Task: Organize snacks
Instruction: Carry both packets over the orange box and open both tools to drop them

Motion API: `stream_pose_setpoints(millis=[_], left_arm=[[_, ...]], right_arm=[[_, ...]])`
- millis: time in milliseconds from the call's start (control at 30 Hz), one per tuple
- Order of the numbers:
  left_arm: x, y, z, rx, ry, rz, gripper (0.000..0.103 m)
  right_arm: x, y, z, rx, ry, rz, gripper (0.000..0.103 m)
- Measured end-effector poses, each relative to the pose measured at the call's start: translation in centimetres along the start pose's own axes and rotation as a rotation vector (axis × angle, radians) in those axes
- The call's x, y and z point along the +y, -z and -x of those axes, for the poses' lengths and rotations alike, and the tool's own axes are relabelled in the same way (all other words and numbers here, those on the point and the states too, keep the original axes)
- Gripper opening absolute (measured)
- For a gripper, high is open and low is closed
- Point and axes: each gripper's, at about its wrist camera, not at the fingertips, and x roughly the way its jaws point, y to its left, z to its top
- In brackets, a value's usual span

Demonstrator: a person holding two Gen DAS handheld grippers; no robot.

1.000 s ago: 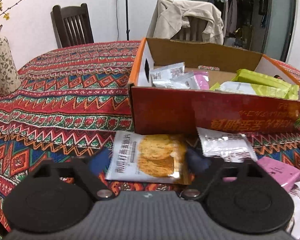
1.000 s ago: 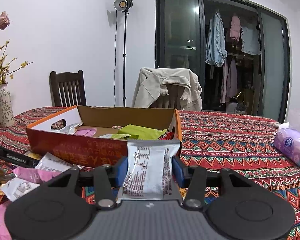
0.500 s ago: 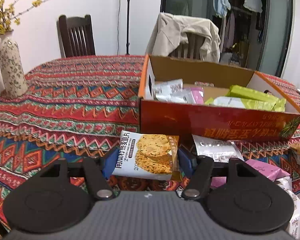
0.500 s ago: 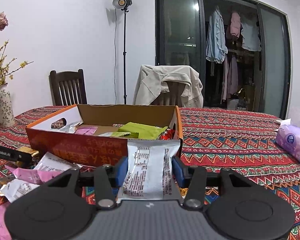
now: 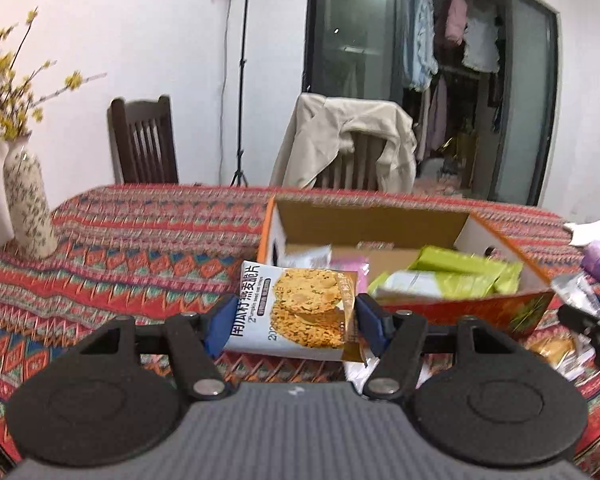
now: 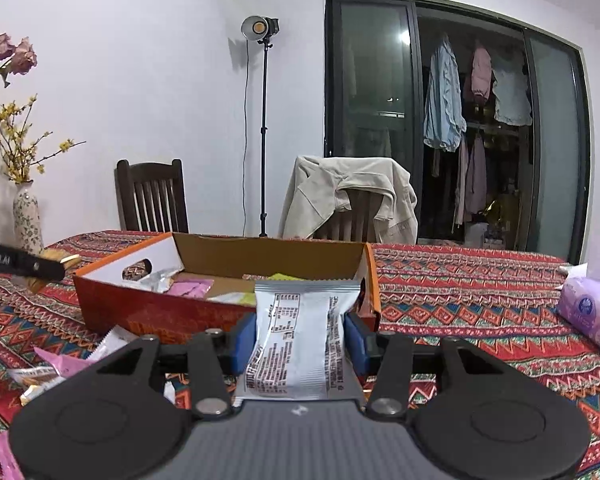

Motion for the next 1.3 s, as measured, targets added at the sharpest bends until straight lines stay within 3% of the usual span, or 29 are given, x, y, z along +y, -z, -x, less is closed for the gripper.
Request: stream_pose_setpoints(millis=[433,800,1033,1300], left_arm=[[-4.2,-5.0,-0.3,-0.099,0.052,-0.064,0.065],[-5.6,-8.5,-3.6,-0.119,0.062,-0.006,0.065],[-4.8,-8.5,-7.0,-0.101,0.031,0.04,0.065],[-3.2,-7.3,-10.6,-0.061,0.0,0.053,0.065]], right_arm=[[0.8,-5.8,-1.3,-0.064,0.018,0.021,0.047],[1.4,-9.6,-5.9,-0.067,0.042,-0.011,0.047],[1.1,-9.6,-9.7,-0.05,0.079,-0.037,0.047],[-0.1,-7.9,-12.5,-0.034,0.064,-0.07,0.047]])
